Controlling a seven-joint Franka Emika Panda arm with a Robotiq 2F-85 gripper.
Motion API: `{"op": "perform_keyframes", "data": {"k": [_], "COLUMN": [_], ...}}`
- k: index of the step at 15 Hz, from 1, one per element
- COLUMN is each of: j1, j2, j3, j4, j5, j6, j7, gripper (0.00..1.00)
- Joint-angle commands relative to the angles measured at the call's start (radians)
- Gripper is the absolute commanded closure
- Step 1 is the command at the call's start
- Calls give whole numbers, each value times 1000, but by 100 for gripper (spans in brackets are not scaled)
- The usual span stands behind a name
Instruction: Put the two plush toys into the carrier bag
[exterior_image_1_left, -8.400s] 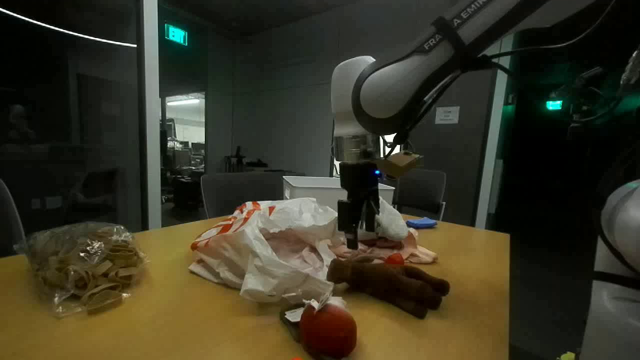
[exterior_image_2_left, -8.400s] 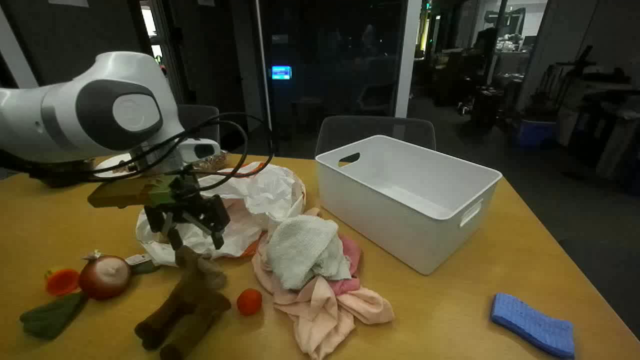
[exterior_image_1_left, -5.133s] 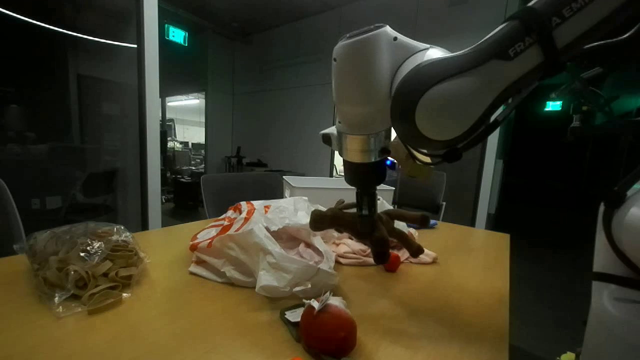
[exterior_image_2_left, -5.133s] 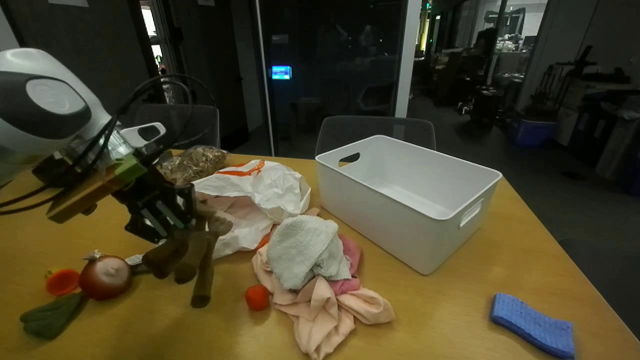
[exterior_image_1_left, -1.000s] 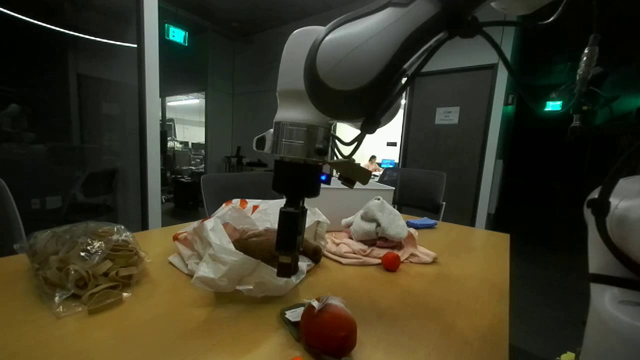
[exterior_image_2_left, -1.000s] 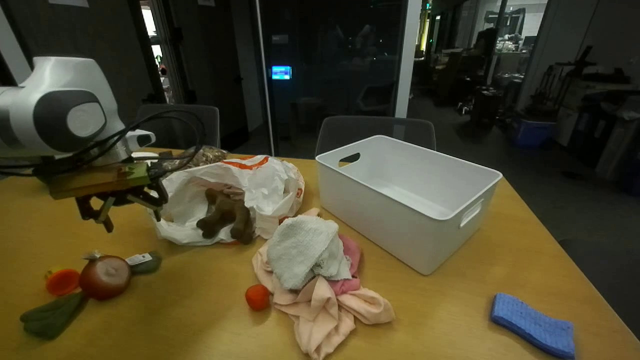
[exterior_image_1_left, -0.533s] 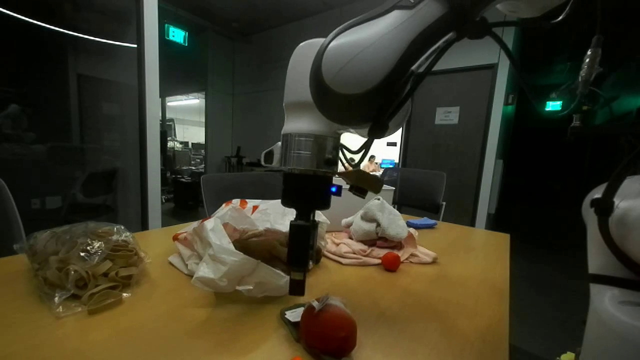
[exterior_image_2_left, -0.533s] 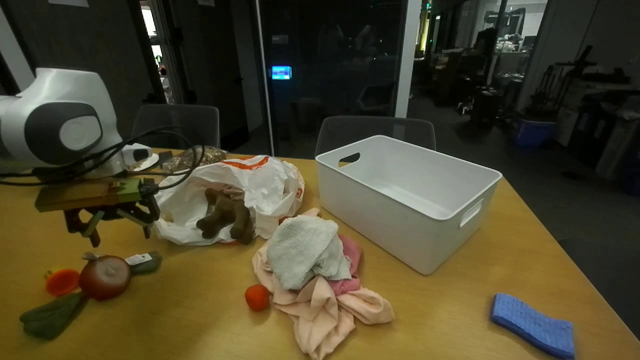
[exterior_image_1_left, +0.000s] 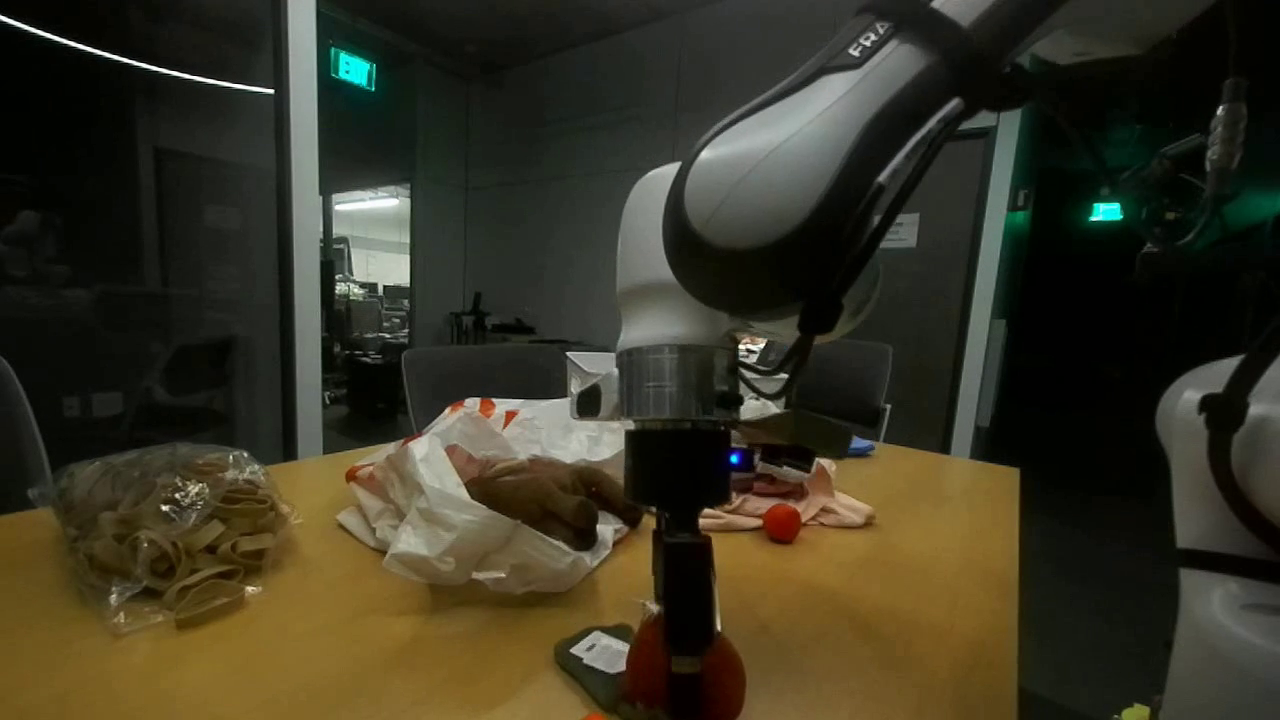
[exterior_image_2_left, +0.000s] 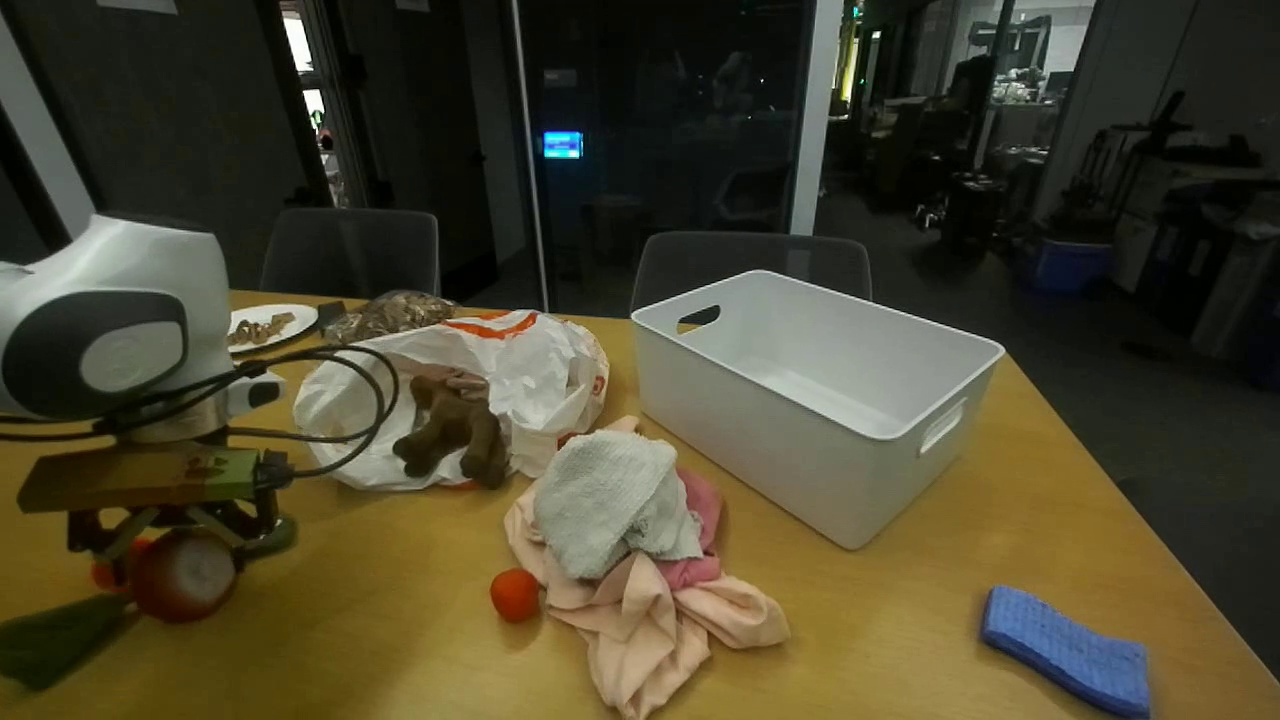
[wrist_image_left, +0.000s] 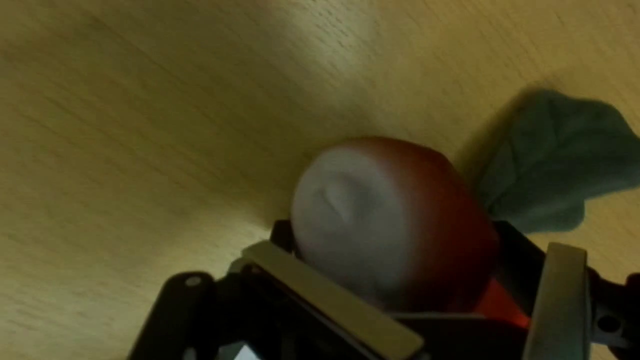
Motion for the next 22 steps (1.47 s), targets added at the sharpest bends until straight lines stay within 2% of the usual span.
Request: {"op": "perform_keyframes", "data": {"k": [1,2,3,7,11,12,14,17,20,22], "j1": [10,4,2,6,5,2,2,-6,-34,-63], "j2": [-38,-15,-18,-82,-189,-215,-289,-345,-332,-281], "j3": [-32,-37,-43,-55,-24,-12,7,25,45,62], "j4": [-82,-54,-49,-42,-50,-46,-59,-42,-3,42], "j5": [0,-10,-8,-9,-124,-173,-271,-420,-587,-703], "j6": [40,35,24,4,3,6,8,14,57,102], "j7": [-100,-106,-108,-100,-47,-23,12,44,64,83], "gripper": [26,31,40,69,96,93,95,93,93,93]}}
